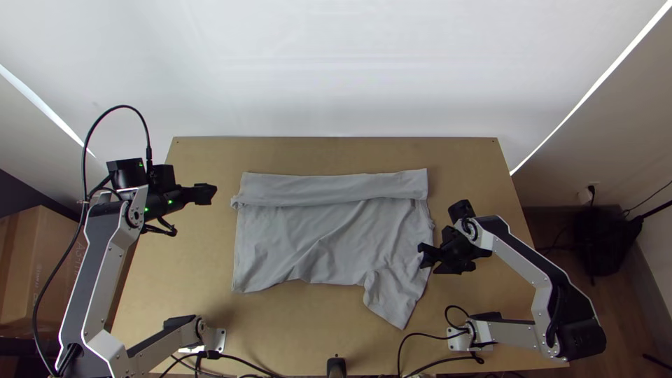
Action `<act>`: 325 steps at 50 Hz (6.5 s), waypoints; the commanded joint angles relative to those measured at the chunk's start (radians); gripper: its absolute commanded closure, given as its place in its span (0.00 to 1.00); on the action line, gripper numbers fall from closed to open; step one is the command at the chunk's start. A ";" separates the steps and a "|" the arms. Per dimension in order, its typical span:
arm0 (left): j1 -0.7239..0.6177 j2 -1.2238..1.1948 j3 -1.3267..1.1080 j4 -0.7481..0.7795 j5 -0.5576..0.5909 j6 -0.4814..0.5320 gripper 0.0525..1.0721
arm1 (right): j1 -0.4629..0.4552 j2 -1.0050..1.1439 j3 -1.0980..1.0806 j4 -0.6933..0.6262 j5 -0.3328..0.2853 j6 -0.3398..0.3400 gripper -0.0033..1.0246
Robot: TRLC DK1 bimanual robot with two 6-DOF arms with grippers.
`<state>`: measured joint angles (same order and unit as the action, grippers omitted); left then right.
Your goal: Fold the t-shirt
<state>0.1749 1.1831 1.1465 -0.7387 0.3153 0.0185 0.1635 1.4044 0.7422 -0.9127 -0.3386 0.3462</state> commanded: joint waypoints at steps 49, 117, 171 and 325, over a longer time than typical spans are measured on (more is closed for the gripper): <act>-0.428 0.018 -0.383 -0.493 -0.226 0.271 0.09 | -0.022 -0.104 -0.050 0.040 0.052 -0.059 0.97; -0.272 0.079 -0.271 -0.324 -0.219 0.336 0.97 | -0.041 -0.282 -0.041 -0.011 0.122 -0.116 0.97; -0.192 0.490 0.331 -0.195 -0.216 0.182 0.97 | -0.059 0.114 0.502 0.113 0.125 -0.164 0.97; -0.141 0.777 0.122 0.280 0.238 0.001 0.11 | -0.305 0.130 0.962 0.000 -0.540 0.254 0.05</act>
<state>0.0334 1.9270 1.2663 -0.4274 0.5713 0.0551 -0.1341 1.5749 1.7081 -0.9066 -0.8654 0.5766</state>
